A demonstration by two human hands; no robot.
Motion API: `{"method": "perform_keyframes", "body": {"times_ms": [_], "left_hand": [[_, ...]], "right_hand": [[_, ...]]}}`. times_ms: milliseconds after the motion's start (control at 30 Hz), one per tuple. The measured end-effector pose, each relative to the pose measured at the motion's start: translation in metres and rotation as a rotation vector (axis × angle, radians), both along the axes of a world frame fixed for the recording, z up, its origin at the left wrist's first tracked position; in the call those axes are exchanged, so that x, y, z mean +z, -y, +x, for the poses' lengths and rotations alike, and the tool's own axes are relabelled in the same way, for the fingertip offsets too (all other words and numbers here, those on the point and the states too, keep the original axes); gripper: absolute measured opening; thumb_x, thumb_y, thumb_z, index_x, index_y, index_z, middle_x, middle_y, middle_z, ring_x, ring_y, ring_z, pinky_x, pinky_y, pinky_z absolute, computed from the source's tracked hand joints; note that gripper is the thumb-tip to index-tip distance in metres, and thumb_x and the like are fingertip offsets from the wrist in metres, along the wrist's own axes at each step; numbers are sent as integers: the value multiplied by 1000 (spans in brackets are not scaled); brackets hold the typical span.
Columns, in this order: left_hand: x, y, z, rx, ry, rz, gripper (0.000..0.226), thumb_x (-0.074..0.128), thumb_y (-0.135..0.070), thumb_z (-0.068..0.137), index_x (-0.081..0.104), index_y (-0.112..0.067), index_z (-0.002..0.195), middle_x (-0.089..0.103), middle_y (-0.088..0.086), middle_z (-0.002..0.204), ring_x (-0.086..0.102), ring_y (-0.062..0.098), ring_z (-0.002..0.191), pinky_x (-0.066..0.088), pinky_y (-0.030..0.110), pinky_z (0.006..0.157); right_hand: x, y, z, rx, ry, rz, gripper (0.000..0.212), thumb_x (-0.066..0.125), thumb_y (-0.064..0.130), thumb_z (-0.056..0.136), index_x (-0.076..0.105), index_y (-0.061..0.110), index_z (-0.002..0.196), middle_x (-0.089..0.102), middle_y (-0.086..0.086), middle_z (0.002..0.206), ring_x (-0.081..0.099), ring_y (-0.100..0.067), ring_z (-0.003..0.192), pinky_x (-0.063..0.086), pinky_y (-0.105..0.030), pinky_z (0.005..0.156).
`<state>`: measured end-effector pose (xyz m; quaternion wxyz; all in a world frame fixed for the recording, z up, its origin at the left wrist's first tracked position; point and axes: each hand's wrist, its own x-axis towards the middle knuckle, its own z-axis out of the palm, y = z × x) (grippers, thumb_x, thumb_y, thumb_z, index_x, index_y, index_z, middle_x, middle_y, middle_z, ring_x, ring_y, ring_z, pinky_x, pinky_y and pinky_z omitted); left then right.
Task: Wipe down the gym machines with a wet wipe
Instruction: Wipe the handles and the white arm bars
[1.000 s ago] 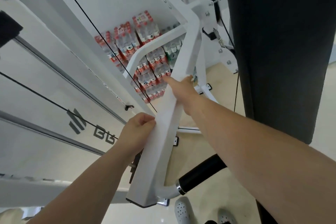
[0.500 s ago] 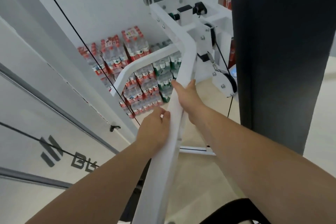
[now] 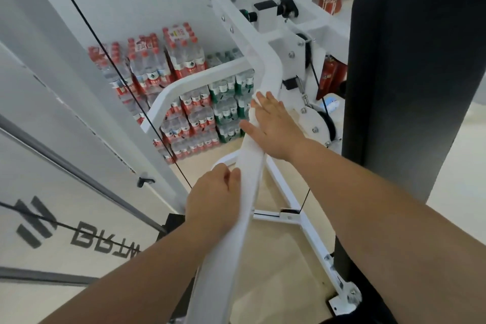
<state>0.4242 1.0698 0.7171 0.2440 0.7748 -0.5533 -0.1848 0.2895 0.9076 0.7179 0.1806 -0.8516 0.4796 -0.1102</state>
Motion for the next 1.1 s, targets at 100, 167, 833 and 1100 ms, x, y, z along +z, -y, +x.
{"method": "perform_keyframes", "body": {"times_ms": [100,167,833,1100], "left_hand": [[1,0,0,0,-29,-5,35,38,-43,104,47,-20,80,57,0,73,55,23,73,45,40,68],[0,0,0,-3,-59,-6,36,39,-46,103,49,-19,81,57,0,72,56,25,74,43,40,66],[-4,19,13,-28,-548,149,21,45,-36,102,56,-19,108,60,-3,96,58,16,90,49,39,82],[9,88,10,-49,-516,90,26,44,-40,103,56,-19,114,59,0,104,55,15,90,45,35,73]], "right_hand": [[5,-21,2,108,-79,-66,105,3,83,85,16,13,162,3,-6,171,-6,-22,157,-10,-43,126],[3,-51,-8,301,-96,-150,96,7,78,91,18,16,162,6,-4,171,-4,-21,158,-12,-42,125],[1,-85,-37,286,-119,-58,89,20,74,95,6,19,164,-13,4,170,-23,-7,153,-16,-32,124],[3,-17,-18,144,-84,-9,87,15,73,97,8,18,164,-8,2,171,-15,-11,155,-9,-39,127]]}}
